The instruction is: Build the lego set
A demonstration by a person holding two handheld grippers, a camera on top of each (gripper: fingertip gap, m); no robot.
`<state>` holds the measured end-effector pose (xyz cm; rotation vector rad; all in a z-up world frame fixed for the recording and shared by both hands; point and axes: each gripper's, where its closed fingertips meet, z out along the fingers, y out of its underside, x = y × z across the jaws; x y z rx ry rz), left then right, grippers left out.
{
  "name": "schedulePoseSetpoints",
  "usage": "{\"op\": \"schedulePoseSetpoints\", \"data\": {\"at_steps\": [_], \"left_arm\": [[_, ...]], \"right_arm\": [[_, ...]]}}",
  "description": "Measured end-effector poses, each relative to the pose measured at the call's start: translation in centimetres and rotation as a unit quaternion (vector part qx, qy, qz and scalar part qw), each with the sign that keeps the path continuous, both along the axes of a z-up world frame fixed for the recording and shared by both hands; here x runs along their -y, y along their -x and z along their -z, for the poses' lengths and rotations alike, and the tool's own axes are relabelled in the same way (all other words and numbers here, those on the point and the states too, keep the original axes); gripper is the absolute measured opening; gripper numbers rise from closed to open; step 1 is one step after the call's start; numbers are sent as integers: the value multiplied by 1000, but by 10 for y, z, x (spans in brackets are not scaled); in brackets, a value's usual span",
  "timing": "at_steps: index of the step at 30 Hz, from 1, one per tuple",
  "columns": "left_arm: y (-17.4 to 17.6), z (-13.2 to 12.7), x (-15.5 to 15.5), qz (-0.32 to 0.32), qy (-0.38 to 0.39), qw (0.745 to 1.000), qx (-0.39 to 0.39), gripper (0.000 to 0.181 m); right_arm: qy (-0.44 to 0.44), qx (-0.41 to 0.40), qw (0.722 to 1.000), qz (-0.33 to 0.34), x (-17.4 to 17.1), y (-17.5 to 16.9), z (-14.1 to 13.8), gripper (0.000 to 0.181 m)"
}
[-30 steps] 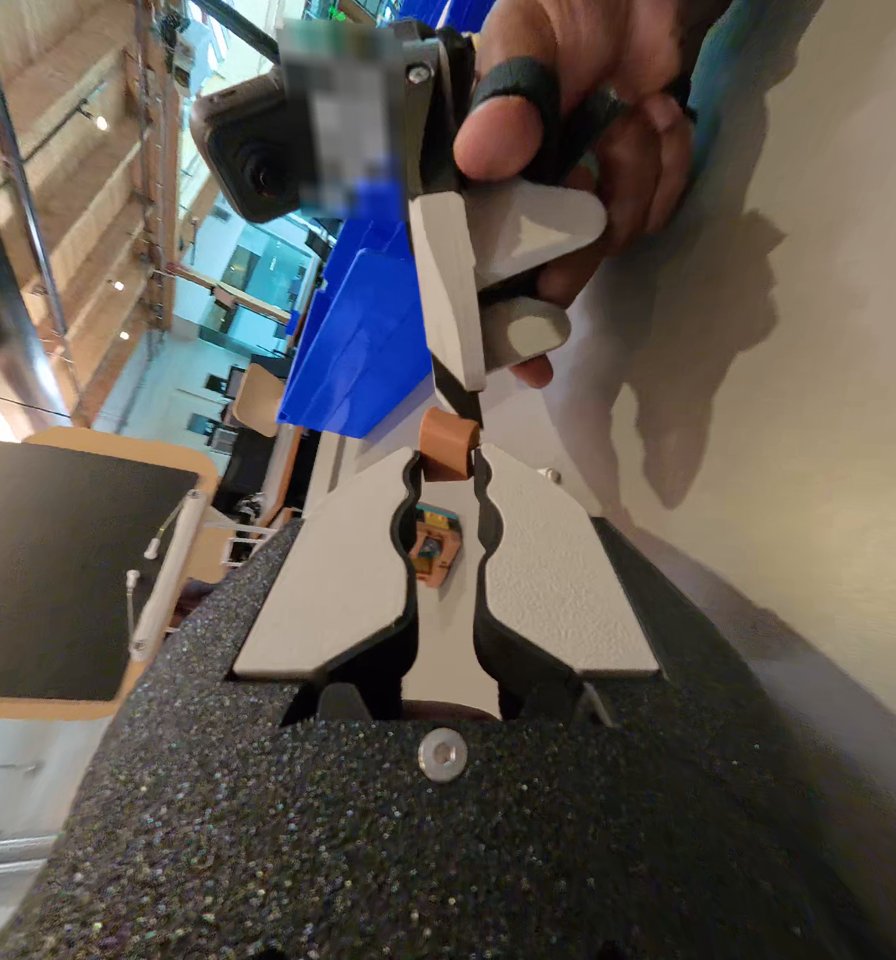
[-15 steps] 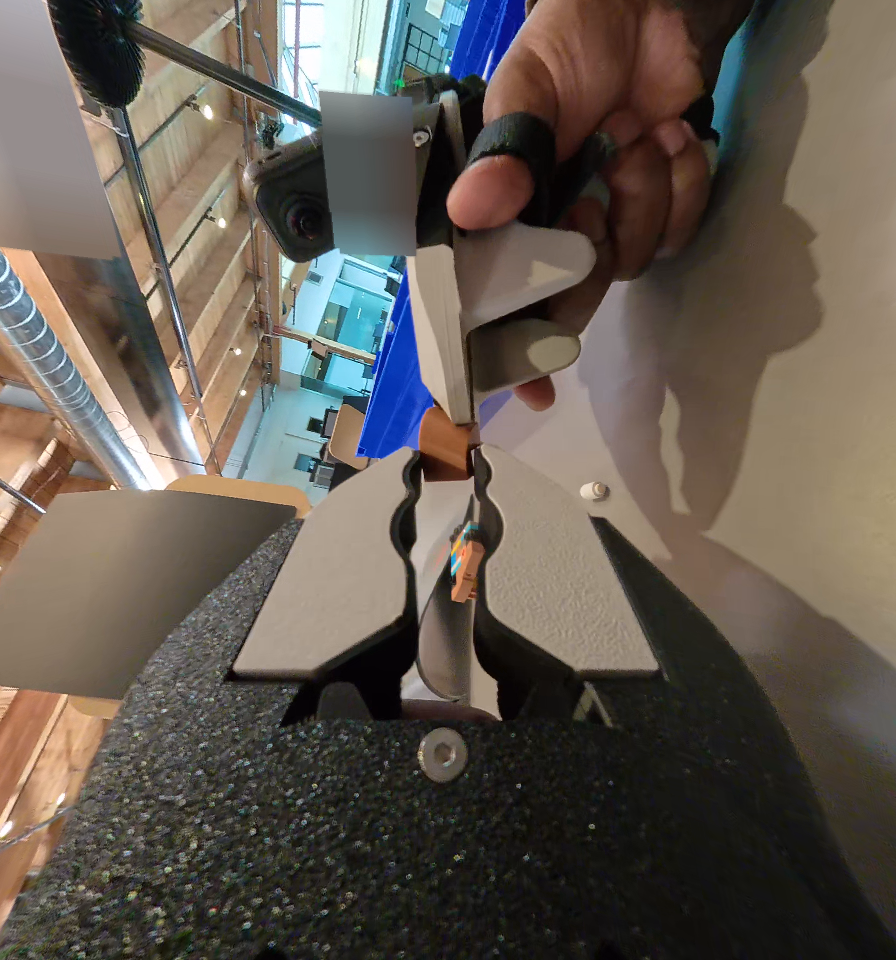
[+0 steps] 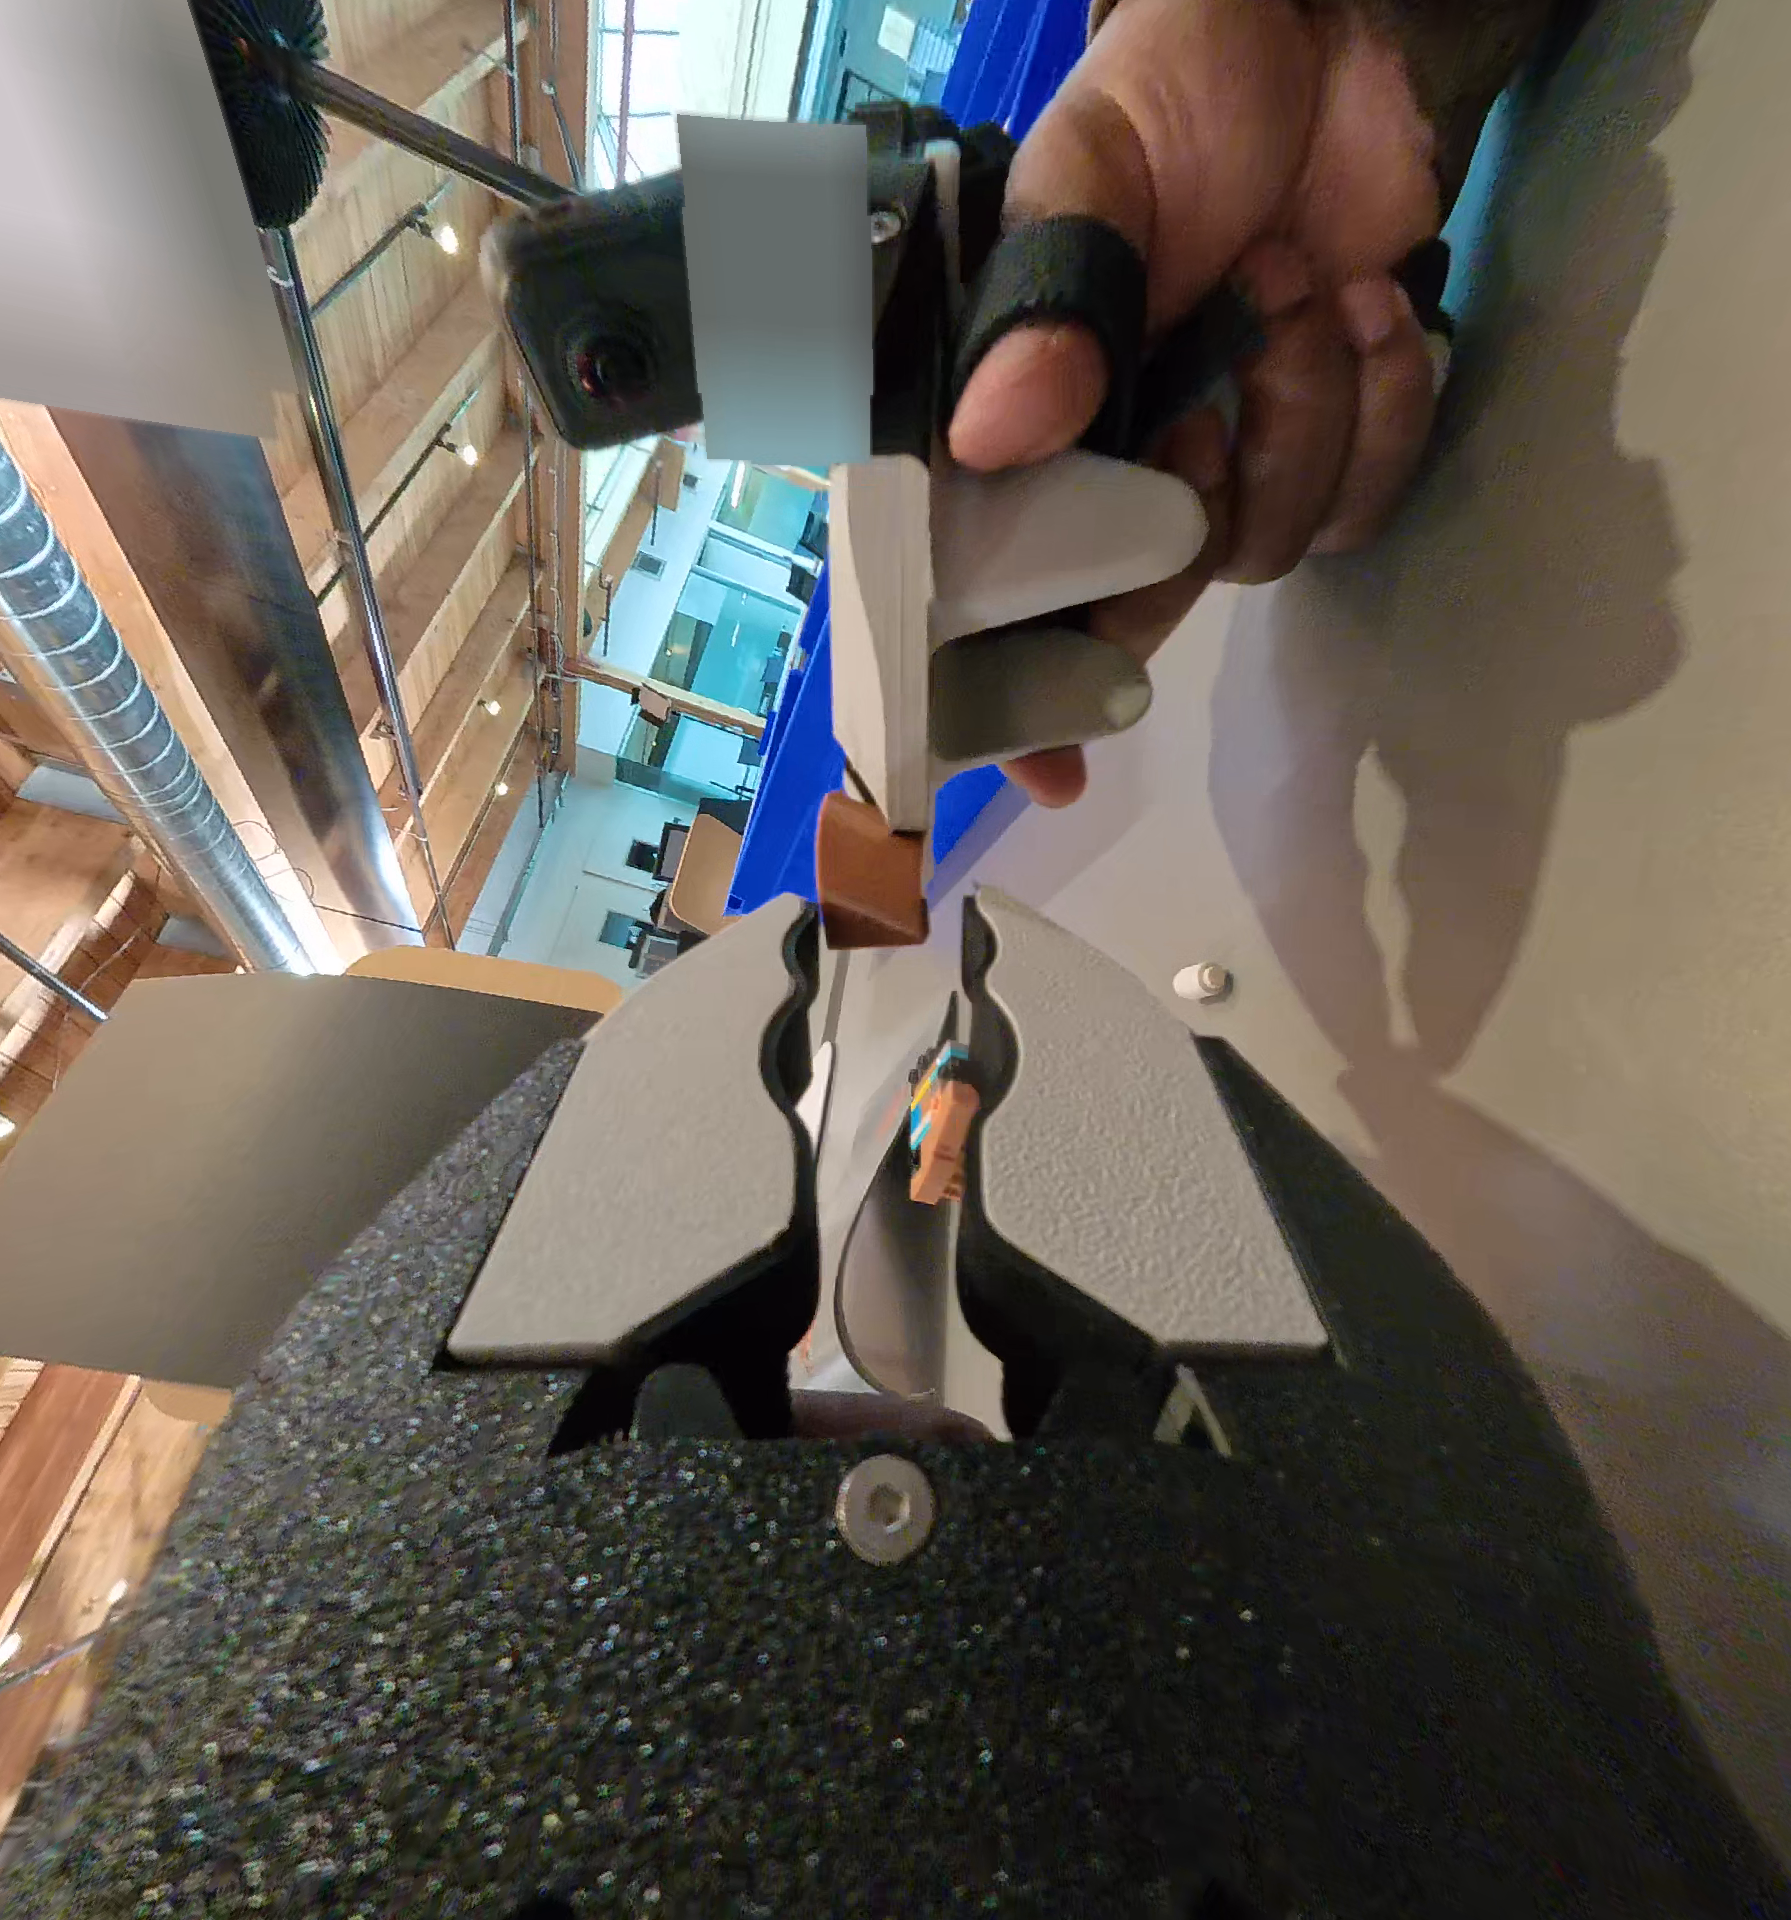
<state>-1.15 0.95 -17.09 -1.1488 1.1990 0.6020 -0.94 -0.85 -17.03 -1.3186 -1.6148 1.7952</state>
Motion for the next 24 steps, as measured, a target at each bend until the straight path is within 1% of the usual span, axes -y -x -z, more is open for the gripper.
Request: {"op": "schedulePoseSetpoints", "data": {"at_steps": [3,5,7,8,10,12,14,17,22,23,24], "left_arm": [[1,2,-1,2,16,1000,15,28],[4,9,-2,5,51,998,40,31],[9,16,-4,5,115,988,99,32],[11,16,-4,8,149,979,140,32],[11,9,-3,27,205,950,233,33],[10,5,-2,47,269,908,317,32],[9,5,-2,55,328,863,379,32],[2,8,1,73,392,808,434,32],[-4,4,6,113,464,718,506,31],[-5,4,8,117,477,704,513,31],[-6,6,8,116,487,696,515,31]], "right_arm": [[-28,-3,1000,7,1,1,2,6],[-61,-10,998,22,-3,2,4,6],[-122,-13,991,51,-13,4,10,6],[-154,-14,986,65,-18,5,13,5],[-210,-20,974,84,-26,6,17,6],[-257,-32,961,95,-31,6,18,6],[-300,-49,948,98,-32,7,17,6],[-365,-88,922,91,-29,6,12,6],[-474,-152,865,57,-18,3,8,6],[-486,-161,858,52,-16,2,8,6],[-494,-169,852,48,-14,2,7,6]]}}
